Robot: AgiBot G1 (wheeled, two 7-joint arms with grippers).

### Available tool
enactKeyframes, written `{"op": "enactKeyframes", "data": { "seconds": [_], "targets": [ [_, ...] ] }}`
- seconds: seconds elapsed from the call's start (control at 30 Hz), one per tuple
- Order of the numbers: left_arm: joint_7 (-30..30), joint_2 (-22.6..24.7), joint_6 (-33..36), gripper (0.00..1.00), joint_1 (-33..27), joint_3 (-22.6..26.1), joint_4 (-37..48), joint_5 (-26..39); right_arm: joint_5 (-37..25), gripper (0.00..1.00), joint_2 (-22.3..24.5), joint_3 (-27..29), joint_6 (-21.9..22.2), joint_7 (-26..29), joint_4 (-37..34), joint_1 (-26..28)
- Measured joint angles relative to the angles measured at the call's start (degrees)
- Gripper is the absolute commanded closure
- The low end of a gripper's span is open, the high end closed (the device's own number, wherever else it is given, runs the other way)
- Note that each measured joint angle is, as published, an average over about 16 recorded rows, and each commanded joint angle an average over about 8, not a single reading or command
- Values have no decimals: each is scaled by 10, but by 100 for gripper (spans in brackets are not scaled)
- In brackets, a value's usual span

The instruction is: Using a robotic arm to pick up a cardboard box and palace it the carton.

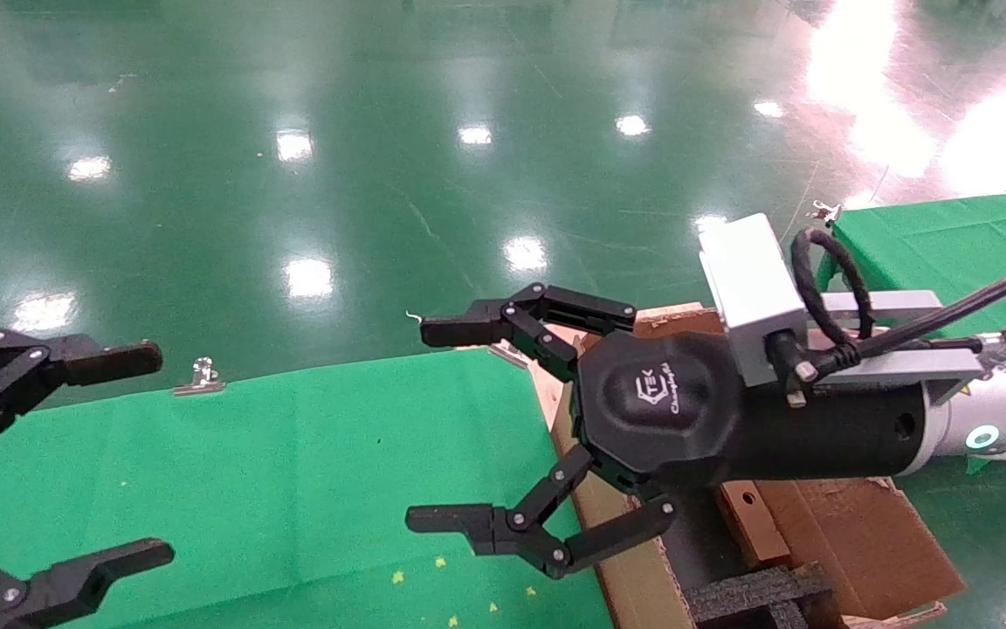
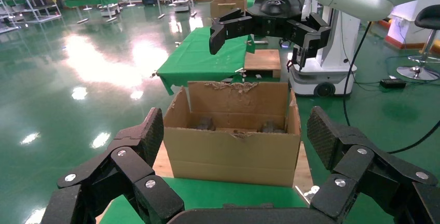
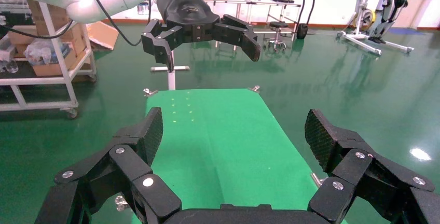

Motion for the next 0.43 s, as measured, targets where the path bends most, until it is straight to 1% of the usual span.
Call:
{"op": "enactKeyframes", "data": {
  "seconds": [0.43],
  "targets": [
    [0, 0, 0, 0, 0, 0, 0, 0, -1, 0, 0, -2, 1, 1, 0, 2]
  ]
}}
